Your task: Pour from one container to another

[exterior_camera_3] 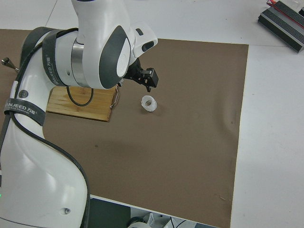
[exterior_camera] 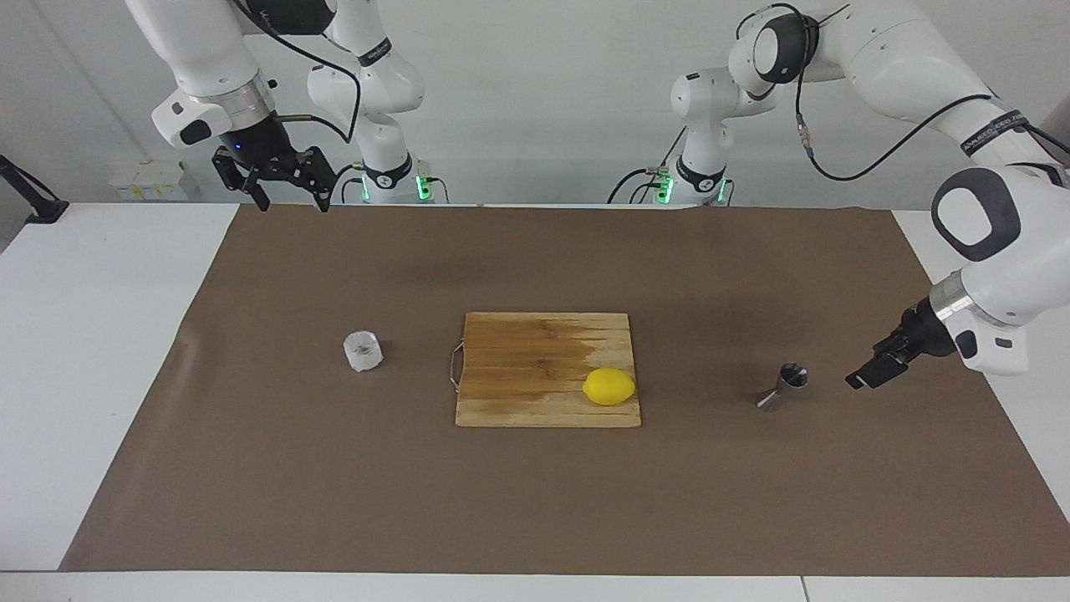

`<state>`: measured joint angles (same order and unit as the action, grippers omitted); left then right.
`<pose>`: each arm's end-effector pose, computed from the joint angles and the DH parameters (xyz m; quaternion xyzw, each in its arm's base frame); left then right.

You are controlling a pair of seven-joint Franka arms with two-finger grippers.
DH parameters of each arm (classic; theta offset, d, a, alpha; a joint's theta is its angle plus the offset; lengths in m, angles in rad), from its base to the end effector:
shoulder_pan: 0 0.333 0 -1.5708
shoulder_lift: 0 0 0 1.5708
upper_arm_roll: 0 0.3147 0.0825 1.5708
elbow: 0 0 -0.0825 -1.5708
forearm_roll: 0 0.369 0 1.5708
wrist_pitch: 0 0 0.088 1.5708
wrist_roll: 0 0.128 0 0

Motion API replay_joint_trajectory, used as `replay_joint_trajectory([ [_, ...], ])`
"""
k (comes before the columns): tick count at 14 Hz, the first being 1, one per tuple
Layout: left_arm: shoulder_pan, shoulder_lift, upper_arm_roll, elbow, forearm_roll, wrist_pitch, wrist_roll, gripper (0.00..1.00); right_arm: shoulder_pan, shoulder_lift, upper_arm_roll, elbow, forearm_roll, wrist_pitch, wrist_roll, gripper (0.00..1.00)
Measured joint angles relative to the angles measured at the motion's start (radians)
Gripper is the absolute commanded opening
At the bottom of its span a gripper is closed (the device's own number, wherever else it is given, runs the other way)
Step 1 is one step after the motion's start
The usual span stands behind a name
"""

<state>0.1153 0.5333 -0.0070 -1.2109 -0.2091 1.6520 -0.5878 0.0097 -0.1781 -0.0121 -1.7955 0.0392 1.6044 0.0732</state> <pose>0.6836 0.0503 0.4468 0.9291 0.3516 -0.0695 0.0914 0.4842 0.0033 0.5935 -0.9990 0.0385 0.0072 0.0204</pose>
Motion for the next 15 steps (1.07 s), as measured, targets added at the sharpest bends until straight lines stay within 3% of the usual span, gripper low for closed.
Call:
replay_joint_trajectory([
  [4,0.081,0.053,0.000,-0.004,-0.194,-0.001,-0.260,1.00,0.000,0.000,0.000,0.000,0.000,0.000,0.000,1.00],
  [7,0.103,0.075,0.000,-0.039,-0.271,0.042,-0.434,1.00,0.000,0.000,0.000,0.000,0.000,0.000,0.000,1.00],
  [11,0.112,0.069,0.001,-0.168,-0.370,0.122,-0.614,1.00,0.000,0.000,0.000,0.000,0.000,0.000,0.000,1.00],
  [15,0.126,0.004,0.002,-0.364,-0.423,0.256,-0.630,1.00,0.000,0.000,0.000,0.000,0.000,0.000,0.000,1.00],
])
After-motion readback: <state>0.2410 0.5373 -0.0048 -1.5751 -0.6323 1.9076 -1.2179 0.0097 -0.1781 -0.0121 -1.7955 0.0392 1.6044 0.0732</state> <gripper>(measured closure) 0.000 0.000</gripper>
